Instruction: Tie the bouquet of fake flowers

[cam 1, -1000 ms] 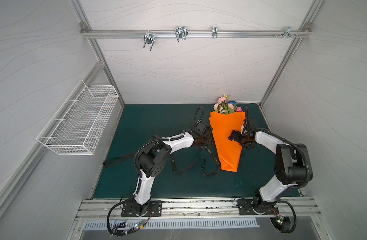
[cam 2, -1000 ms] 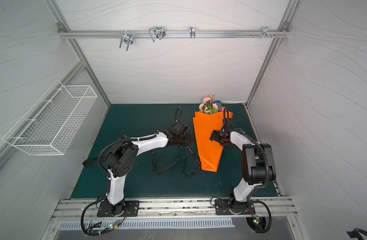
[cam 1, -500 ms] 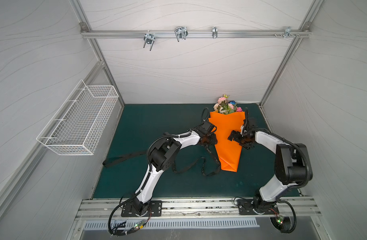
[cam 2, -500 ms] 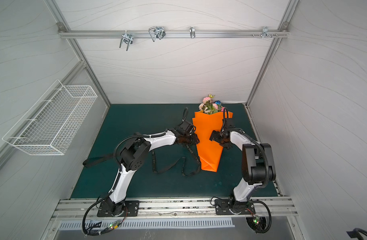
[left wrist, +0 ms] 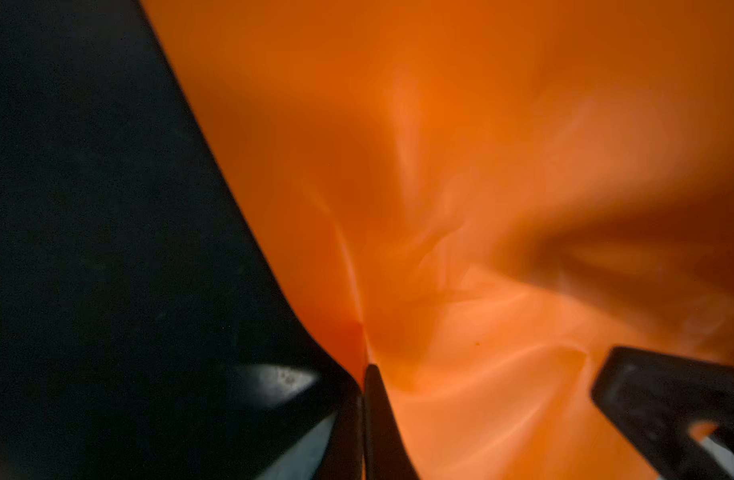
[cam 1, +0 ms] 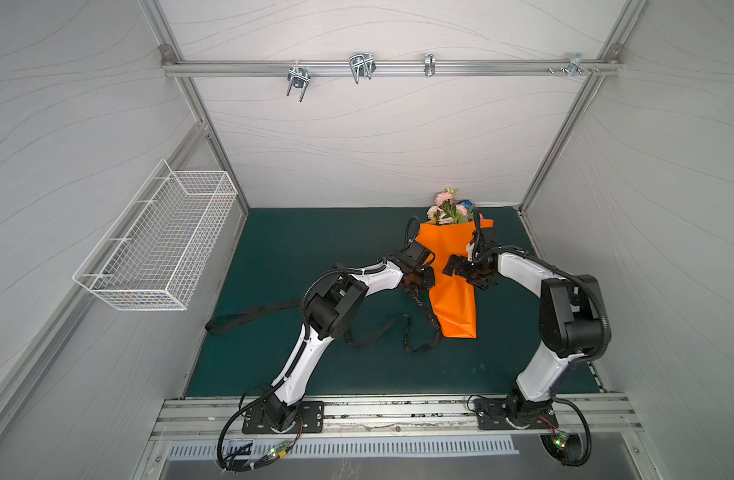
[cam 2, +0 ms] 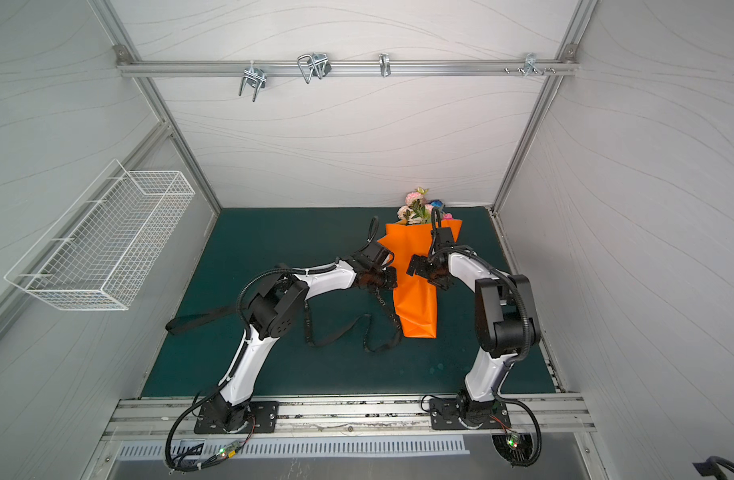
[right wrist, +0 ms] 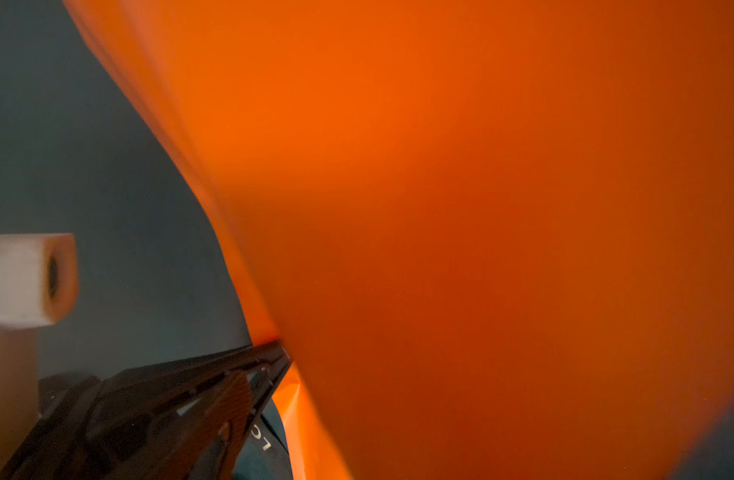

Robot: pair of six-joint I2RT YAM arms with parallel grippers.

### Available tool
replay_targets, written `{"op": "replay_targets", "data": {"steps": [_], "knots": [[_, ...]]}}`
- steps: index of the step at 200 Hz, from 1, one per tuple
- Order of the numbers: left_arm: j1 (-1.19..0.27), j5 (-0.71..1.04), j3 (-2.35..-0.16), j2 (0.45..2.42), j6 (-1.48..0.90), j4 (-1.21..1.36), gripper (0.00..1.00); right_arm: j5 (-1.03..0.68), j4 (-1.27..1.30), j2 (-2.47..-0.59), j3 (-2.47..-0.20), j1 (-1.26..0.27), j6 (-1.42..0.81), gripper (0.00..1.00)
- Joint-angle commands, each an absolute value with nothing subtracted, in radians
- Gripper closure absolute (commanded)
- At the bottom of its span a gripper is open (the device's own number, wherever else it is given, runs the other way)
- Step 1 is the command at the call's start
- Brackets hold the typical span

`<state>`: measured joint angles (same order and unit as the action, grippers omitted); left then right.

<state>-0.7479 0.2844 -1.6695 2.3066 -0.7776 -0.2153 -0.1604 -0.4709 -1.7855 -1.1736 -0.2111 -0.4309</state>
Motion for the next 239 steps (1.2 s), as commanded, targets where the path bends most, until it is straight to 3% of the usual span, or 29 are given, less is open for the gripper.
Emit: {"op": "replay_targets", "data": {"steps": [1, 146, 170, 193, 216, 239], "knots": [[-0.76, 0.313, -1.687, 2.363, -0.785, -0.225, 1.0, -0.145, -0.53, -1.85, -1.238, -0.241, -0.401, 0.01], [-0.759, 0.329, -1.668, 2.345, -0.81, -0.198, 1.0, 0.066, -0.777, -2.09, -1.402, -0.337, -0.334, 0.01], [-0.76, 0.328, -1.657, 2.323, -0.815, -0.185, 1.0, 0.052, -0.786, -2.084, -1.394, -0.338, -0.331, 0.24], [-0.76, 0.326, -1.642, 2.296, -0.82, -0.18, 1.0, 0.046, -0.791, -2.085, -1.393, -0.341, -0.327, 0.61], [-0.753, 0.309, -1.597, 2.243, -0.834, -0.168, 0.87, 0.043, -0.806, -2.096, -1.411, -0.329, -0.316, 0.87], [-0.726, 0.297, -1.513, 2.149, -0.849, -0.14, 0.79, 0.06, -0.818, -2.105, -1.424, -0.321, -0.3, 1.0]]}}
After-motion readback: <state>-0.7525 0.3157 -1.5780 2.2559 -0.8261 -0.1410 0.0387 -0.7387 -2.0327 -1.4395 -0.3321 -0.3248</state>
